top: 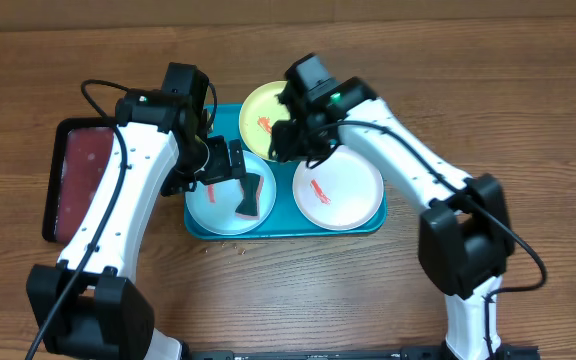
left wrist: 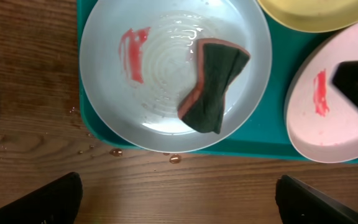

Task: Clean dirty plates on tray and stack at the side
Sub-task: 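Move the right gripper to the light blue plate's rim and grasp it, then scrub the light blue plate with the sponge in the left gripper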

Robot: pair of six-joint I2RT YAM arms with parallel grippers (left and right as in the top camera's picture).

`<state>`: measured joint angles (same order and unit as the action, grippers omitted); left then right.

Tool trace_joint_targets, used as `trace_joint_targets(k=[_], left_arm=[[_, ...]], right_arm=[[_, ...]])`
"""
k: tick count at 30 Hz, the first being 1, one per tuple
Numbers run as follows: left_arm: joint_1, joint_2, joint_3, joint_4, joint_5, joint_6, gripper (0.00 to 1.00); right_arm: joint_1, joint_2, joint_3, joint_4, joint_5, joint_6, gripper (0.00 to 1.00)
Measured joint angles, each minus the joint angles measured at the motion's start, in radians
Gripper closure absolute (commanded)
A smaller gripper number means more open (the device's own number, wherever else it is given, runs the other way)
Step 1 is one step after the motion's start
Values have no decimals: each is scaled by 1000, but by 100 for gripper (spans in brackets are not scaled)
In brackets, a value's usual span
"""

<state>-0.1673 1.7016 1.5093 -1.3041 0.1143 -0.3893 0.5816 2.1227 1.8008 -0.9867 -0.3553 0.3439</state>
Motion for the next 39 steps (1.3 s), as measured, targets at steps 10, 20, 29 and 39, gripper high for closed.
trace_joint_targets(k=[10,20,29,39], left_arm=[[84,31,0,-2,0,43,4],[98,32,0,7,8,107,25],[98,34,-6,64,46,136,32],[95,34,-199,323,167,162,35]], right_arm=[[113,58,-10,-9,155,101,61],[113,84,-30,19,206,146,66],[113,113,-66,25,205,154,83],[113,113,-87,36,186,156,90]])
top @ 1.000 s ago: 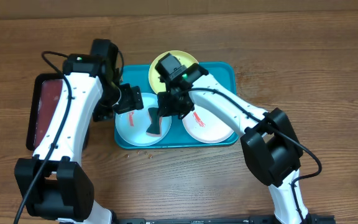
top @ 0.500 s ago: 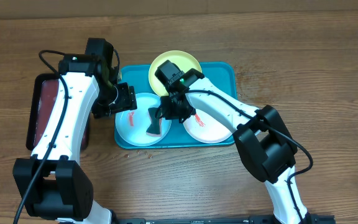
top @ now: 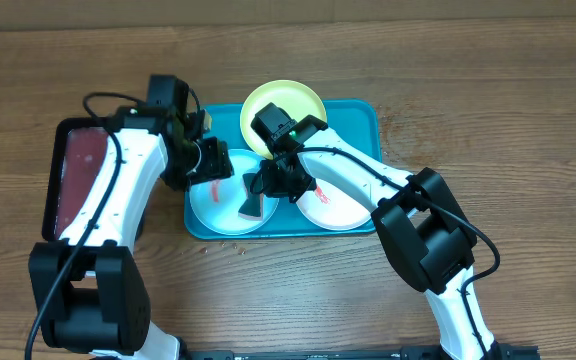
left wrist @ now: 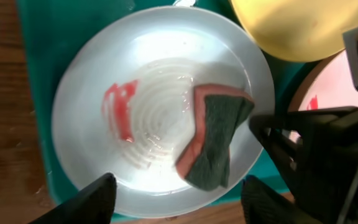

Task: Clean dirty plates on tray and stack at the side
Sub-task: 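Scrub the light blue plate with the sponge in the left gripper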

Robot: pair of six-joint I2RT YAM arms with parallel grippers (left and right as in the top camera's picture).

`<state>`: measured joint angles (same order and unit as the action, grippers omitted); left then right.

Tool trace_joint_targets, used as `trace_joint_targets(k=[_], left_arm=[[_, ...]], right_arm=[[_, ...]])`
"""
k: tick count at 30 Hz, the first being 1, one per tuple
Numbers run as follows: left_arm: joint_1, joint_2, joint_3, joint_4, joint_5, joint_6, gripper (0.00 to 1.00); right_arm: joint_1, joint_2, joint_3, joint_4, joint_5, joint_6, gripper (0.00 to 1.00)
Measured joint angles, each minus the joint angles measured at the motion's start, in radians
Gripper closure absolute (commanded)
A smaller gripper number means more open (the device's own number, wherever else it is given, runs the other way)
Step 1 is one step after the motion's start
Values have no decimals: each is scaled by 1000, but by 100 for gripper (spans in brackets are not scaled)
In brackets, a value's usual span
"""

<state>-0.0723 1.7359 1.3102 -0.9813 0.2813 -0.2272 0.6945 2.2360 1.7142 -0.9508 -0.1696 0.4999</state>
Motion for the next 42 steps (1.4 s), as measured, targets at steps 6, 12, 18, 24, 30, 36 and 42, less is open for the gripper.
trace_joint_targets(k=[6,12,18,24,30,36,42], left_arm=[[-3,2,-122,141,72,0,38],[-63,4,-167,222,105,3,39],[-123,58,-167,272,82,-6,42],[-124,133,-171,275,76,-8,42],[-124,133,-171,276,51,1,61],[-133,133,-171,276,-71,-5,91],[-146,133,-162,268,-174,-5,96]], right_arm=[[0,0,-2,6,-7,-2,88],[0,0,-2,17,-8,-3,85],[-6,0,-5,15,-7,-2,85],[-6,0,-5,9,-7,-2,90],[-6,0,-5,18,-13,2,96],[-6,0,-5,26,-17,4,96],[-5,0,-5,35,-18,5,96]])
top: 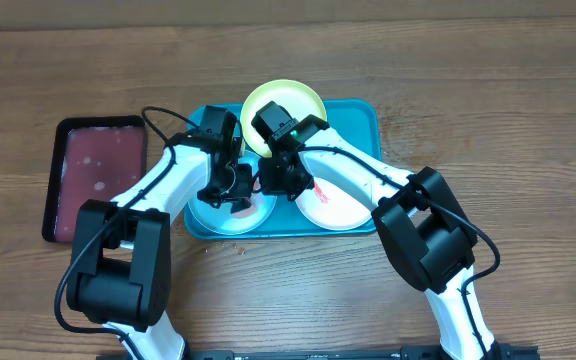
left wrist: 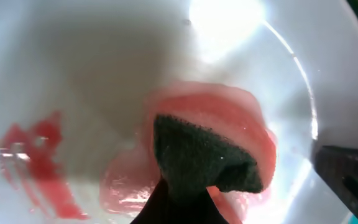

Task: Clean dirty plates on tray and stack at the side
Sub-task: 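Scrub the light blue plate with the sponge in the left gripper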

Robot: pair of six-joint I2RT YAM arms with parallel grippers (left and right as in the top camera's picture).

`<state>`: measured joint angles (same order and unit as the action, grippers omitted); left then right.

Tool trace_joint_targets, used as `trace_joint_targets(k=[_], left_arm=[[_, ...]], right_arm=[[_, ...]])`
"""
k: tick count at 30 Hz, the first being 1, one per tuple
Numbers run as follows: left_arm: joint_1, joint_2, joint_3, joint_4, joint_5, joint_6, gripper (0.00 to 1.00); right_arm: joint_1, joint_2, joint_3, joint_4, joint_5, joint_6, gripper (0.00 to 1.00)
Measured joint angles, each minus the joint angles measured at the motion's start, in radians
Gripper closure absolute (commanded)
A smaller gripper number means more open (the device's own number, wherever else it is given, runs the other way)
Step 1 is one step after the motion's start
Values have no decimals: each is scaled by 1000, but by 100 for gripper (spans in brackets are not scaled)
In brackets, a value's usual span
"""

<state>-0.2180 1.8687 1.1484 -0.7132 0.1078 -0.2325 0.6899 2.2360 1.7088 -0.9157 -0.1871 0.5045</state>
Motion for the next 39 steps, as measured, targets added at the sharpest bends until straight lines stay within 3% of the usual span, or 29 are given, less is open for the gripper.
trace_joint_targets(k=[6,11,14,22,26,33,39], left_arm=[[6,1,57,-88,-253,0,96],[13,2,97,-103,-352,0,96],[17,2,103,-84,-325,0,96],[17,11,103,20,-23,0,96],[17,26,103,21,42,0,96],[34,87,113,0,55,0,96],[39,93,134,-93,-113,-13,96]], right_arm=[[0,0,0,-3,0,0,96],[0,0,0,-4,0,-1,96],[0,0,0,-4,0,-2,96],[0,0,0,-4,0,-1,96],[0,0,0,-4,0,-3,96],[0,0,0,-5,0,-8,96],[0,0,0,3,-1,-8,96]])
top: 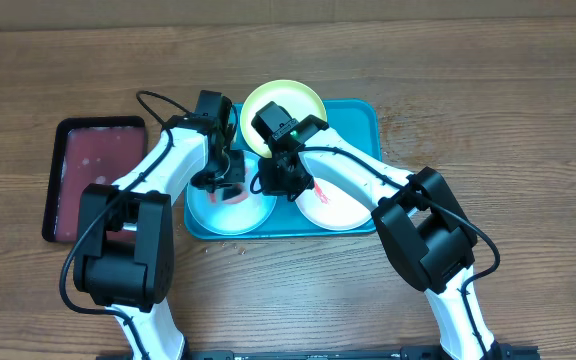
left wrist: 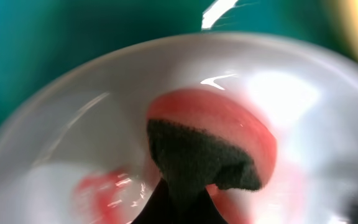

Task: Clean dirty plates on tray and stack at the side
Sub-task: 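Scrub the light blue plate with the sponge in the left gripper, then keep scrubbing the light blue plate while the right gripper holds its rim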

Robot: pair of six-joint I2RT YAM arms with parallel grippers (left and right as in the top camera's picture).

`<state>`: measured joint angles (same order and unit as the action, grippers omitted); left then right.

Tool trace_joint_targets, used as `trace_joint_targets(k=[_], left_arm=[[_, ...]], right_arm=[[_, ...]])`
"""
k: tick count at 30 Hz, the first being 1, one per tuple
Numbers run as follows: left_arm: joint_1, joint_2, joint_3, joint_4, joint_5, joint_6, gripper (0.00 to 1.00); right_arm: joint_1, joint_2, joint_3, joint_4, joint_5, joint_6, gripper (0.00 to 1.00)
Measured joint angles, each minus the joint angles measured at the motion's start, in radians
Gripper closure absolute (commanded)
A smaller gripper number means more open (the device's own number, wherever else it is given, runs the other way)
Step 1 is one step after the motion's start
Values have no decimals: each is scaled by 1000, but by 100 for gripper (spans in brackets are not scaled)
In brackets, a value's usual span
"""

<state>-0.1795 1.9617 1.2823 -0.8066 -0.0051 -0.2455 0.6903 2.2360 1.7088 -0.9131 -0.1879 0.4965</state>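
Note:
On the teal tray [top: 368, 222] lie three plates: a yellow one [top: 308, 100] at the back, a pinkish one [top: 343, 205] at the front right, and a white one [top: 218, 212] at the front left. My left gripper [top: 225, 180] is shut on a green-and-pink sponge [left wrist: 201, 158], which is pressed onto the white plate [left wrist: 303, 93]. A red smear [left wrist: 104, 190] shows beside the sponge; the left wrist view is blurred. My right gripper [top: 271, 182] sits low at the white plate's right rim, and its jaws cannot be made out.
A black tray with a dark red inside [top: 93, 180] lies on the table left of the teal tray. Small drops [top: 230, 247] dot the wood in front of the teal tray. Both arms crowd the middle of the tray.
My left gripper, still shut on the sponge, has shifted a little to the left and back on the white plate, nearer its rim. The right arm has not moved.
The sponge first lay loose on the white plate with both grippers above the tray. Then my right gripper was down at that plate's right rim, with the left open over the sponge. Later the left was shut on the sponge, and now it holds it elsewhere on the plate.

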Motion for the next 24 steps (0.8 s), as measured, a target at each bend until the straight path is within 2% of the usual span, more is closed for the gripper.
trace_joint_targets(k=[6,14,18,24], left_arm=[[21,3,-3,-60,-244,-13,96],[26,5,-14,-35,-301,-24,96],[36,3,-16,53,-239,-36,96],[82,-2,-15,126,50,4,96]], right_arm=[[3,0,0,3,1,0,96],[10,0,0,12,-16,0,96],[9,0,0,14,-6,2,96],[-12,0,0,3,9,7,96]])
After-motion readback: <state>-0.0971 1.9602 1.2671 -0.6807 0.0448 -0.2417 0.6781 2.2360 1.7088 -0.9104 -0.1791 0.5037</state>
